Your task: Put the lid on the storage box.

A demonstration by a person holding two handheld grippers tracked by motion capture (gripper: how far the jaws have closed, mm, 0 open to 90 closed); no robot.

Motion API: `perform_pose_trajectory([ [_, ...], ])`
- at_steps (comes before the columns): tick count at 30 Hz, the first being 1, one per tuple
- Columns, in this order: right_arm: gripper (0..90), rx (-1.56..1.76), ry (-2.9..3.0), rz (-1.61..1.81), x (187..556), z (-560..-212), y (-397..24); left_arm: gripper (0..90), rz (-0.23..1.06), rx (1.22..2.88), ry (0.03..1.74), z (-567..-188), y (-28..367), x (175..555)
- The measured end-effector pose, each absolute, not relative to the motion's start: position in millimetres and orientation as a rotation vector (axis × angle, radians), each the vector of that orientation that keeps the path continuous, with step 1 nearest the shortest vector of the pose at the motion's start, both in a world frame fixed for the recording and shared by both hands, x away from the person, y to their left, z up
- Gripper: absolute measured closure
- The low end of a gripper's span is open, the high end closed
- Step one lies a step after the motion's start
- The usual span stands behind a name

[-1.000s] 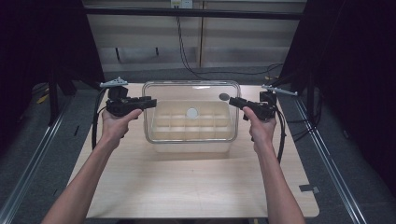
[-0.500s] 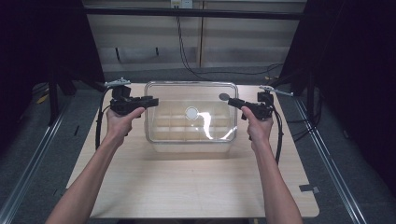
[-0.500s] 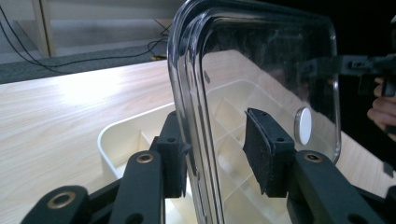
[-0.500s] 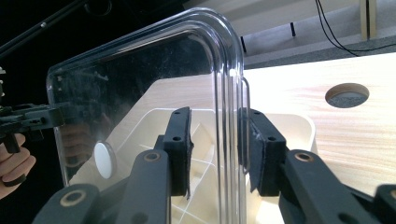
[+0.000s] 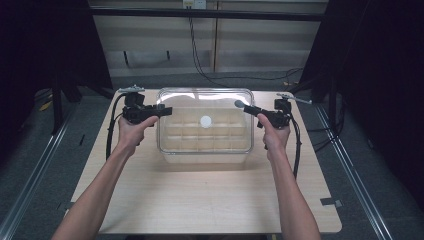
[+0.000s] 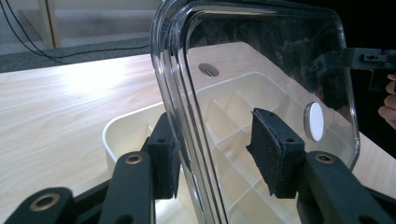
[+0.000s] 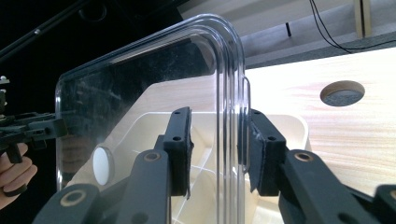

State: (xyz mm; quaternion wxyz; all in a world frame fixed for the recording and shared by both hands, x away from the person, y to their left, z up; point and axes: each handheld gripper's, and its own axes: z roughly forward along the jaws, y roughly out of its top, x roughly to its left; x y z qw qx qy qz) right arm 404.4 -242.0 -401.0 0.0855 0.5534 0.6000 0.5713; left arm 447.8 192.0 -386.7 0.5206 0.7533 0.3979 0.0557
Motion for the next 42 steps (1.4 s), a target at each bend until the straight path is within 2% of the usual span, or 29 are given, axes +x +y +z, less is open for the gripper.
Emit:
perform_pose_trajectory([
  [42,54.0,1.767,1.894,1.492,435,-430,-233,42.2,0.029,1.871,1.028,-430,188,465],
])
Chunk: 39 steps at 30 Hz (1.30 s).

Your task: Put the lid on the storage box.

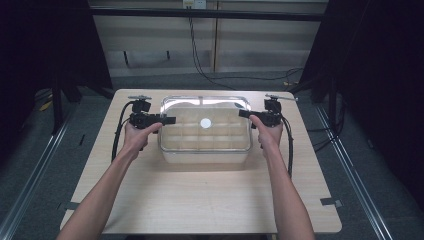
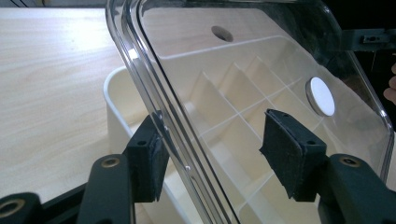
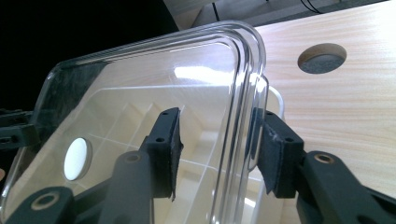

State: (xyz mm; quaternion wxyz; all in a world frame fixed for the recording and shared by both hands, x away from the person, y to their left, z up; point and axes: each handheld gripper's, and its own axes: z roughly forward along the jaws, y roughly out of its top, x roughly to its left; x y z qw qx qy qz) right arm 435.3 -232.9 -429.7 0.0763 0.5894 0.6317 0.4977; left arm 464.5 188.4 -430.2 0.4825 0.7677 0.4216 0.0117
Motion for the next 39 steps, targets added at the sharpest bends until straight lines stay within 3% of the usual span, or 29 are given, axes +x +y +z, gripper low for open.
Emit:
perform_pose_trajectory([
  [13,48.5,1.763,1.913,1.414,439,-437,-227,40.7,0.0,1.912,1.041,-436,188,467],
  [25,41.7,1.747,1.929,1.372,439,-442,-223,39.1,0.088,1.936,1.053,-436,186,464],
  [31,36.2,1.764,1.932,1.337,439,-443,-221,39.0,0.057,1.939,1.086,-446,190,464],
  [39,36.1,1.781,1.906,1.358,436,-445,-228,38.1,0.051,1.956,1.081,-448,190,461],
])
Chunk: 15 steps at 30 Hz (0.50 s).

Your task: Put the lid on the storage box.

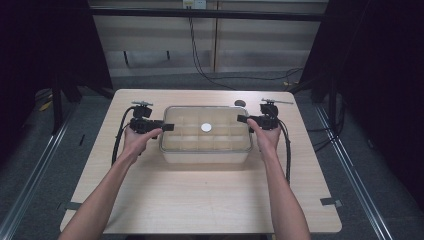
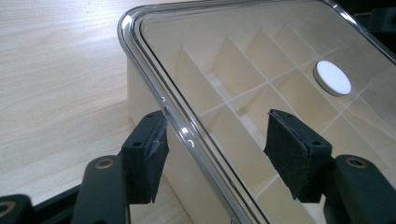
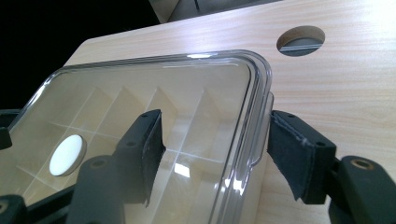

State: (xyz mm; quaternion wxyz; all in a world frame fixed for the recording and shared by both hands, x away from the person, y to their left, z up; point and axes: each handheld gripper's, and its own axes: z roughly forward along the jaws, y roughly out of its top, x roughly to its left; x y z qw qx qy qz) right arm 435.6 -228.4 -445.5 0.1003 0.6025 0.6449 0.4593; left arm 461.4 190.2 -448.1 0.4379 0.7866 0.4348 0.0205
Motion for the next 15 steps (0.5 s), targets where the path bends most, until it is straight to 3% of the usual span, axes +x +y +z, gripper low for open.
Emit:
perform_pose_trajectory([
  [15,35.1,1.732,1.894,1.384,416,-431,-236,24.7,0.095,1.962,1.083,-445,197,440],
])
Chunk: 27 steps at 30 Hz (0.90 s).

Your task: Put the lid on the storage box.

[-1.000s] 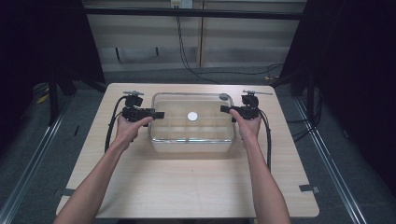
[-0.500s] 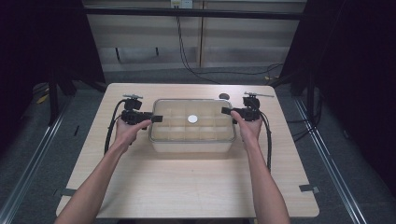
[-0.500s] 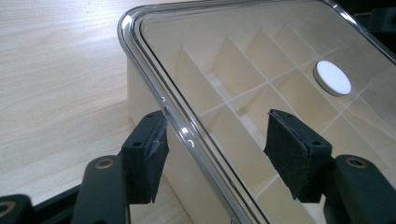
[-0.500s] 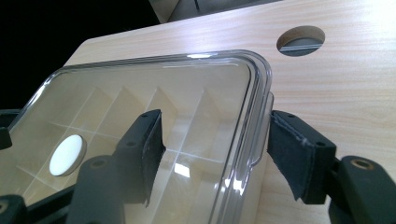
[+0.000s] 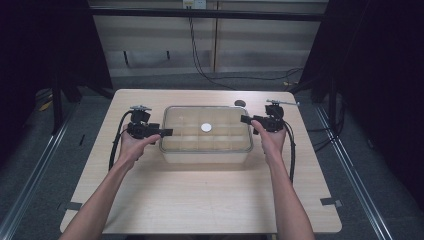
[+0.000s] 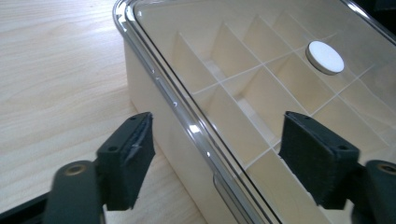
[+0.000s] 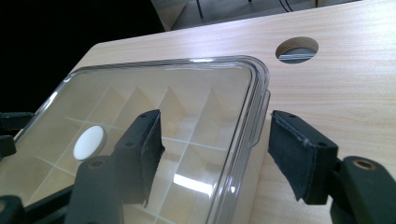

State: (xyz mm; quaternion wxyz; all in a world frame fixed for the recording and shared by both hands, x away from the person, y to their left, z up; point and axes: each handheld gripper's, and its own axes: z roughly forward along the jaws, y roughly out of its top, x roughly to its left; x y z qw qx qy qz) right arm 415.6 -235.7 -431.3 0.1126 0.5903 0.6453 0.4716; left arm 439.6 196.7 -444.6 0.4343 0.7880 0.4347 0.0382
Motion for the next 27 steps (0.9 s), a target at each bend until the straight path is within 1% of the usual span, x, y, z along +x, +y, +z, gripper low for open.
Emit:
perform_pose_trajectory([
  [5,33.2,1.698,1.911,1.402,406,-424,-237,23.1,0.089,1.951,1.066,-441,206,431],
  [7,30.4,1.606,1.977,1.324,395,-420,-232,23.1,0.091,1.94,1.063,-438,211,427],
  [8,30.4,1.606,1.977,1.324,395,-420,-232,23.1,0.1,1.931,1.067,-436,214,426],
  [10,29.7,1.584,2.012,1.298,388,-419,-231,23.6,0.098,1.921,1.066,-432,219,422],
  [11,29.1,1.566,2.011,1.315,382,-418,-231,26.7,0.121,1.92,1.061,-428,223,416],
  [14,28.1,1.552,2.008,1.328,375,-416,-232,26.7,0.132,1.923,1.057,-425,227,409],
  [15,27.5,1.544,2.005,1.359,367,-413,-234,27.2,0.132,1.922,1.044,-424,231,401],
  [19,26.7,1.527,2.003,1.387,358,-411,-237,29.9,0.147,1.916,1.03,-425,233,392],
  [21,26.4,1.522,2.005,1.377,352,-410,-238,29.7,0.159,1.922,1.017,-425,234,386],
  [25,26.0,1.499,1.989,1.391,334,-406,-243,29.2,0.141,1.928,0.99,-424,236,374],
  [27,25.7,1.501,1.982,1.396,330,-405,-245,29.3,0.172,1.947,1.007,-423,238,368],
])
